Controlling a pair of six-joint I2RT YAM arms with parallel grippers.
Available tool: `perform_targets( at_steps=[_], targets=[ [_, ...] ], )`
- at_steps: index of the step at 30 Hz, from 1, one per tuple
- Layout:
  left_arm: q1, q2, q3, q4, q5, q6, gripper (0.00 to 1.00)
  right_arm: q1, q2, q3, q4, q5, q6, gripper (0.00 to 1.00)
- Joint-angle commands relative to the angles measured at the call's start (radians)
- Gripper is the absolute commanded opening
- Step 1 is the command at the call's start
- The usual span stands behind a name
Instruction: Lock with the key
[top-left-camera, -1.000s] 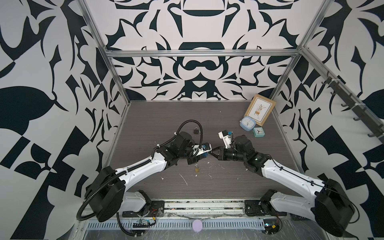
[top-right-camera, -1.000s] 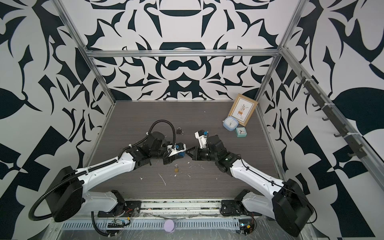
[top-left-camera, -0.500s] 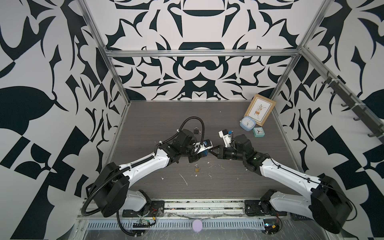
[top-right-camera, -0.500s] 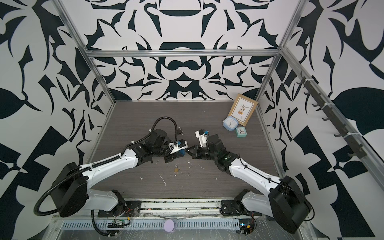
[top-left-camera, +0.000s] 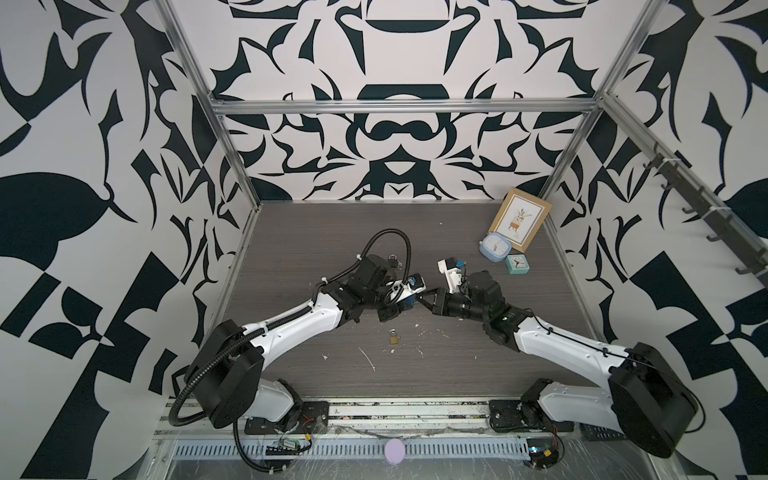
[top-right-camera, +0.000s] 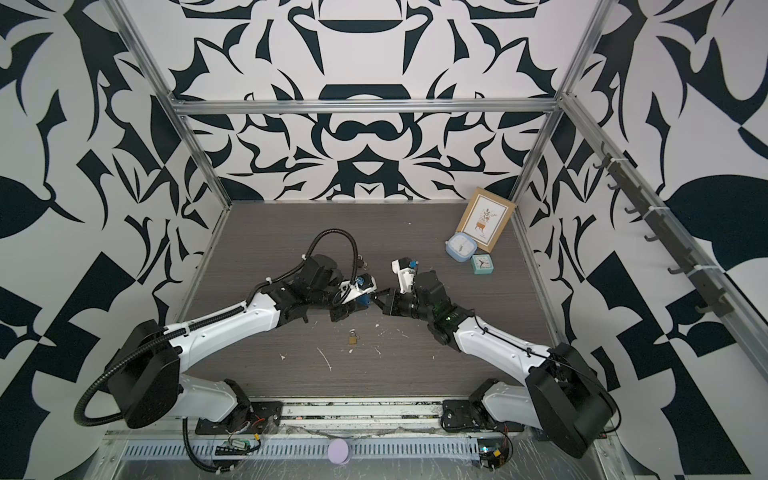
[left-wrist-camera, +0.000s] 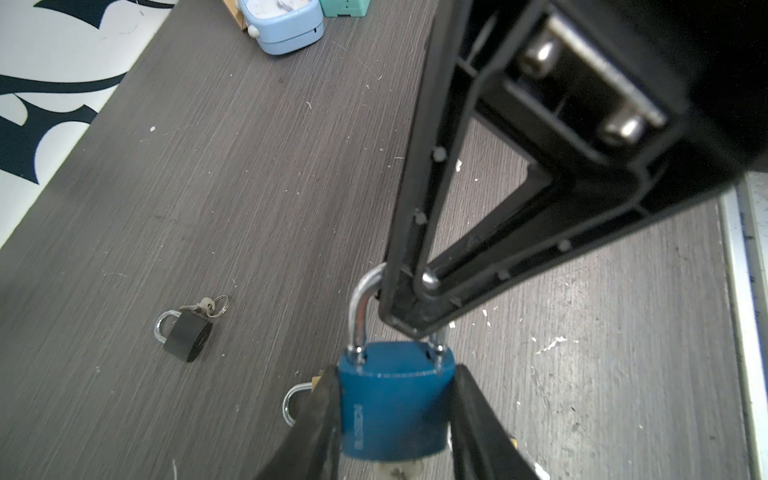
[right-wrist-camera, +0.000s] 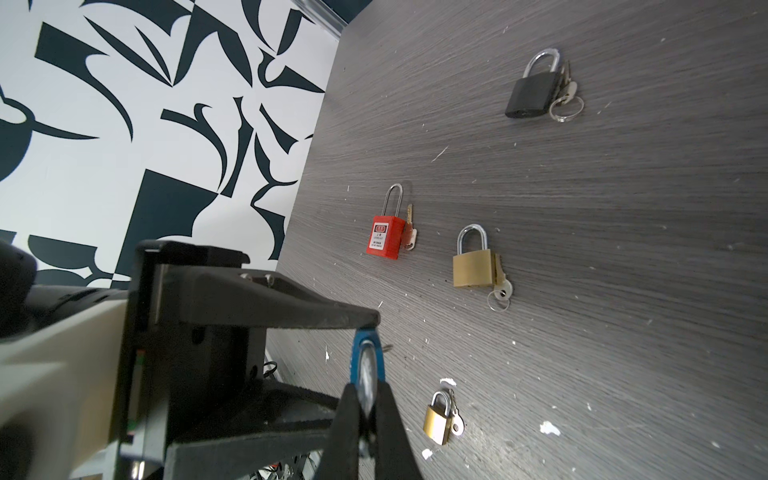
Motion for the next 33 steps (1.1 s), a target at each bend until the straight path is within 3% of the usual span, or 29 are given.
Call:
perform_targets(
  at_steps=[1,33],
  targets=[
    [-0.019,-0.029,0.181,0.490,0.112,-0.034,0.00,0.099,0.071,-0.048,-0.093,-0.209,0.037,0.00],
    [0.033,0.034,0.257,0.660,0.125,-0.138,0.00,0.152,0.238,-0.059,0.063,-0.259,0.099,0.00]
  ],
)
